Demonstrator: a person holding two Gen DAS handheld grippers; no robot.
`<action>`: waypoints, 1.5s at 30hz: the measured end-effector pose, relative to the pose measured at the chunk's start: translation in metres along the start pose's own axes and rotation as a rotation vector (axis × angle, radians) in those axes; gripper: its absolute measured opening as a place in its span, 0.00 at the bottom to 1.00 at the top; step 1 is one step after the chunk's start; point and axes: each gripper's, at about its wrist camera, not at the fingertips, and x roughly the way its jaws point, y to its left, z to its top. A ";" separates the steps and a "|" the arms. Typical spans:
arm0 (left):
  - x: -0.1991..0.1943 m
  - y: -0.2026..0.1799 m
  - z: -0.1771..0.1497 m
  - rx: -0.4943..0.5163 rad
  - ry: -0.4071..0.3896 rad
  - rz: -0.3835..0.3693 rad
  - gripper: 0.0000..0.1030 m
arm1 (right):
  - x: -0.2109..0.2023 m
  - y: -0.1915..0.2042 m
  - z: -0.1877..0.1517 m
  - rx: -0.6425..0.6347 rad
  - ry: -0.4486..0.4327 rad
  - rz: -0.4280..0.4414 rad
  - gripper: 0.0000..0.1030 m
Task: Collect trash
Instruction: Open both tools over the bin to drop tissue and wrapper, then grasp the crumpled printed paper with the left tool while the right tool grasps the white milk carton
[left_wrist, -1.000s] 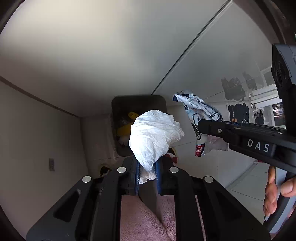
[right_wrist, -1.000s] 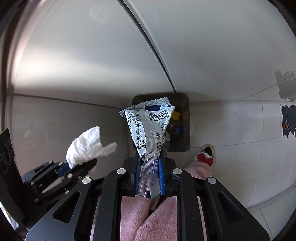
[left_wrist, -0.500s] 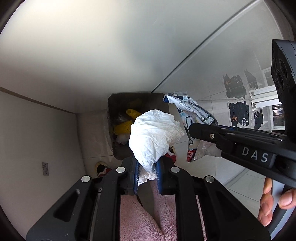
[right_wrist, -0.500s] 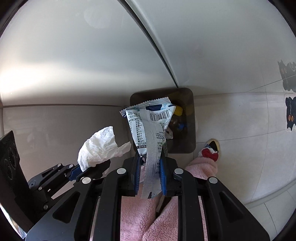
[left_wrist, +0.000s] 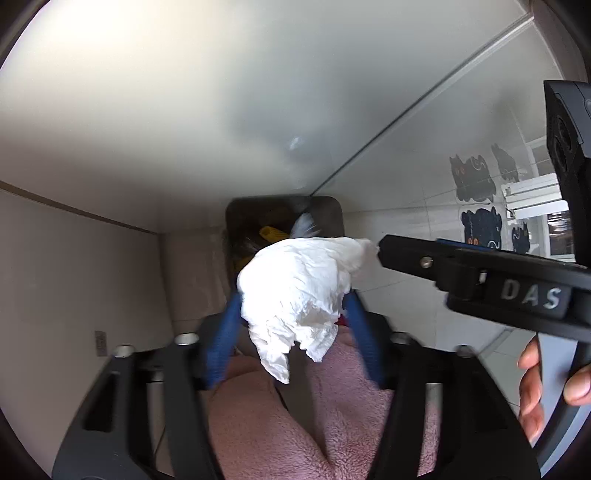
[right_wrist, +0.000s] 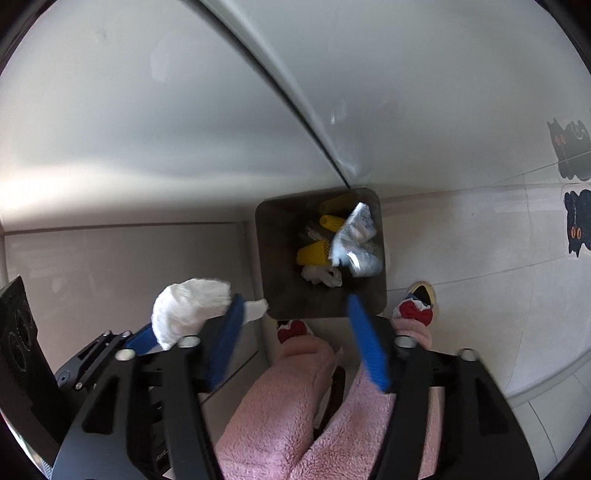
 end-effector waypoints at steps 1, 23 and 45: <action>-0.003 0.000 -0.001 0.002 -0.008 0.007 0.71 | -0.004 0.002 0.001 -0.002 -0.003 -0.003 0.75; -0.152 -0.002 -0.014 0.058 -0.192 -0.002 0.92 | -0.164 0.029 -0.033 -0.112 -0.204 -0.029 0.95; -0.290 0.018 0.045 0.079 -0.428 0.016 0.92 | -0.285 0.073 0.011 -0.179 -0.448 0.004 0.97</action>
